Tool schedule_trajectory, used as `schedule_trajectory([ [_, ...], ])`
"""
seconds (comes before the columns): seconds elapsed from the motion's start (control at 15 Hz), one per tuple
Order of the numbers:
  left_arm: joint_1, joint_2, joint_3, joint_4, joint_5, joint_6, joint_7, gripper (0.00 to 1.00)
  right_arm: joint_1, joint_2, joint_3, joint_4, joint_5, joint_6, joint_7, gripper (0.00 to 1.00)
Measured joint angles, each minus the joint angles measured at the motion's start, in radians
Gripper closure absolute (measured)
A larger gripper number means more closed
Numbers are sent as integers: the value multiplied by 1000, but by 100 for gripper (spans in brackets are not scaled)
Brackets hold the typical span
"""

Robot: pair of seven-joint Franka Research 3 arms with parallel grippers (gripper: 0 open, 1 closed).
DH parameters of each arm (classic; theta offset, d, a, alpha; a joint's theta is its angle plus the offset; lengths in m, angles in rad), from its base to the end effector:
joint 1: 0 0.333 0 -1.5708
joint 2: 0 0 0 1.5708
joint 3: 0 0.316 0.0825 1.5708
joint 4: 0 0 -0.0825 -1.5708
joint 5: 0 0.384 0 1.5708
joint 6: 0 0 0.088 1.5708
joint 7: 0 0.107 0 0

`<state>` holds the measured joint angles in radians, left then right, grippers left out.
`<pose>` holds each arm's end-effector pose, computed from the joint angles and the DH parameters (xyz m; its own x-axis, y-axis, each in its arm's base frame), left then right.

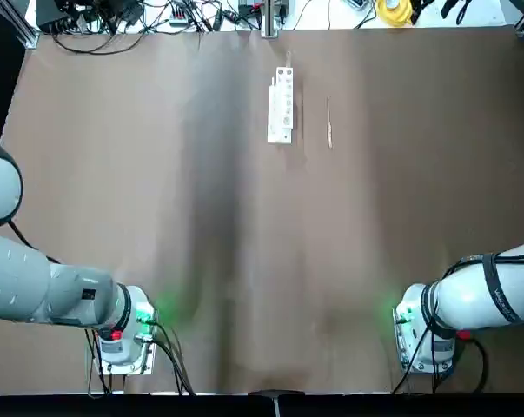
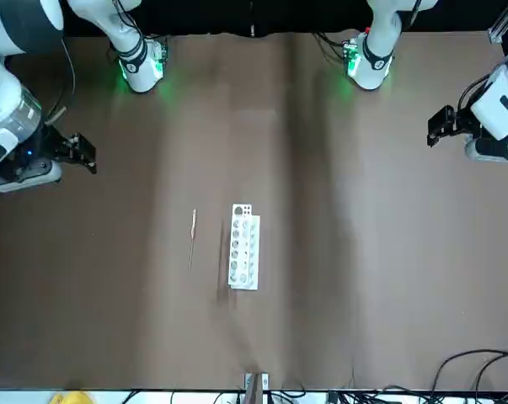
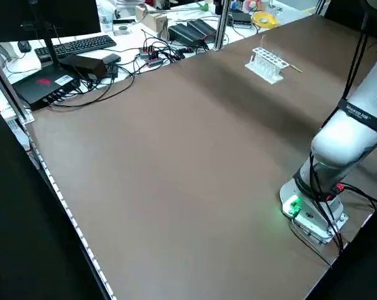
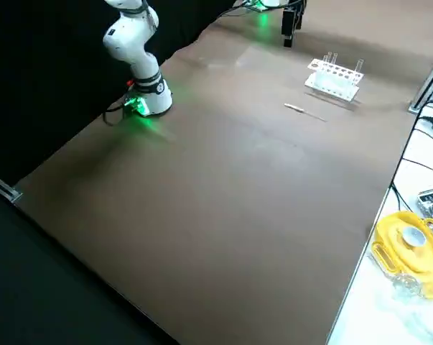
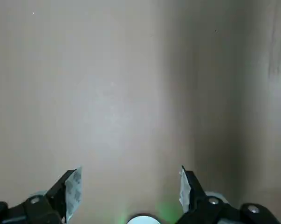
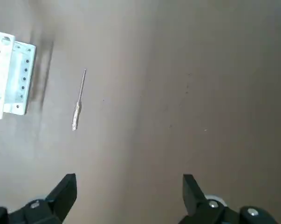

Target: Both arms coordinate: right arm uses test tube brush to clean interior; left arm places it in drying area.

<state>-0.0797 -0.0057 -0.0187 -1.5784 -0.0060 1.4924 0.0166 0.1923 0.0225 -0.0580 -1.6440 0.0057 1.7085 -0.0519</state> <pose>0.5413 -0.0541 0.6175 0.9901 -0.1149 -0.0801 -0.1147 -0.9934 0.0072 0.5669 0.0775 0.5893 0.9820 0.1843 0.0422 0.1846 -0.9828 -0.0022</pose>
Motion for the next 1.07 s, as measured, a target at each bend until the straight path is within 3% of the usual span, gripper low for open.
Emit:
schedule_trajectory([
  [0.47,3,8,0,0,7,39,0,0,33,61,1,-1,4,56,1,0],
  [0.67,-2,19,-2,0,7,64,-1,0,87,154,3,-1,74,152,4,0],
  [0.8,-7,27,-4,0,7,67,-1,0,90,181,3,-1,129,157,4,0],
  [1.07,-11,39,-4,0,7,74,-1,0,89,196,-2,13,140,159,3,0],
])
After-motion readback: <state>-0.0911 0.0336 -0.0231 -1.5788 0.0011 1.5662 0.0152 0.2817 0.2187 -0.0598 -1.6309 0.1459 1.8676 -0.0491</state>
